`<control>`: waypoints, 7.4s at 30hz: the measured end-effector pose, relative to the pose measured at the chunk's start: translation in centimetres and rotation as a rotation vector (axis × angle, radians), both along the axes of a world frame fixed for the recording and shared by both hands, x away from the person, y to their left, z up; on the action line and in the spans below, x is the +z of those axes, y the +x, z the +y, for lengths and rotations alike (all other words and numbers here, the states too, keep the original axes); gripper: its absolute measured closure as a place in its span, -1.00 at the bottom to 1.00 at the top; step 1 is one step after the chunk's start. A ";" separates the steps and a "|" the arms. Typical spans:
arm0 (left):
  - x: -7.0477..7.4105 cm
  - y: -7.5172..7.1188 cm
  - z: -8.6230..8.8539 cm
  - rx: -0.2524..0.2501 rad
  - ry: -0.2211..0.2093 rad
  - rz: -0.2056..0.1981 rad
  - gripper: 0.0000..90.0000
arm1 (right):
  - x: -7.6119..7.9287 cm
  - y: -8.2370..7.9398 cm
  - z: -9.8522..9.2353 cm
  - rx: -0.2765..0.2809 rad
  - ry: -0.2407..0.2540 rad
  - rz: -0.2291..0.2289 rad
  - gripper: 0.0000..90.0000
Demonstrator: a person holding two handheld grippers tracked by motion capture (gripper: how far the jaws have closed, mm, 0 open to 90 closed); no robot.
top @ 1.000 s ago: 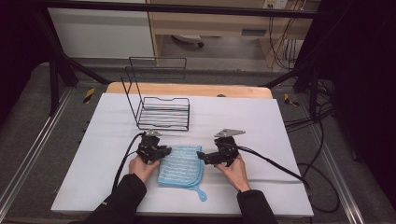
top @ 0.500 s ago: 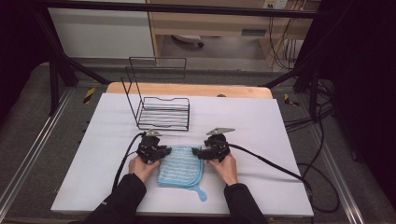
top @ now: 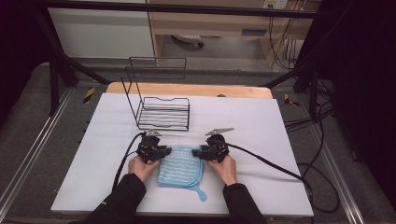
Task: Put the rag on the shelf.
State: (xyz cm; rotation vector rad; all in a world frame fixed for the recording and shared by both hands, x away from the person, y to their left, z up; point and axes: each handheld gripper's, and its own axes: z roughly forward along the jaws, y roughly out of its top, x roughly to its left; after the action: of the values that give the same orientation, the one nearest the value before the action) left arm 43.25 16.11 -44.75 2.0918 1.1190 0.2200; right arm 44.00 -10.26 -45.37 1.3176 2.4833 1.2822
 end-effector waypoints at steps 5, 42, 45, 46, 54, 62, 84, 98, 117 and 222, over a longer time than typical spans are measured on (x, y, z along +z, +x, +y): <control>0.0 0.0 0.1 -0.003 -0.002 0.001 0.70 | 0.0 0.1 0.0 0.019 0.018 0.036 0.41; 1.4 -1.0 1.6 -0.009 -0.126 -0.043 0.78 | 1.5 -1.3 -0.3 0.011 0.092 -0.003 0.75; 1.8 -1.3 1.6 -0.012 -0.135 -0.067 0.78 | 1.9 -1.7 -0.4 0.014 0.102 -0.029 0.75; 1.9 -1.5 1.6 -0.014 -0.136 -0.075 0.78 | 2.1 -1.8 -0.4 0.014 0.110 -0.032 0.75; 2.8 -2.5 2.0 -0.025 -0.154 -0.126 0.78 | 2.9 -2.5 -0.6 0.020 0.136 -0.063 0.75; 3.7 -3.2 2.1 -0.037 -0.181 -0.149 0.78 | 3.8 -3.1 -0.9 0.020 0.143 -0.098 0.75; 6.4 -4.5 2.6 -0.031 -0.215 -0.257 0.78 | 7.8 -4.8 -0.5 0.036 0.137 -0.269 0.75; 8.7 -5.2 3.6 -0.004 -0.257 -0.336 0.78 | 10.6 -5.7 0.4 0.042 0.156 -0.382 0.75; 11.5 -6.0 5.3 0.040 -0.305 -0.433 0.80 | 13.6 -6.2 2.2 0.047 0.178 -0.495 0.75; 29.9 3.4 8.9 0.216 -0.477 -0.787 0.82 | 31.5 4.2 8.0 -0.058 0.264 -0.898 0.75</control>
State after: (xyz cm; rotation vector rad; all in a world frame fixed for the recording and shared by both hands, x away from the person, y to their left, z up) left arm 46.66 25.05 -14.88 1.2673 0.7934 0.7284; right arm 48.21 -2.21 -13.90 0.5928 1.6779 1.7171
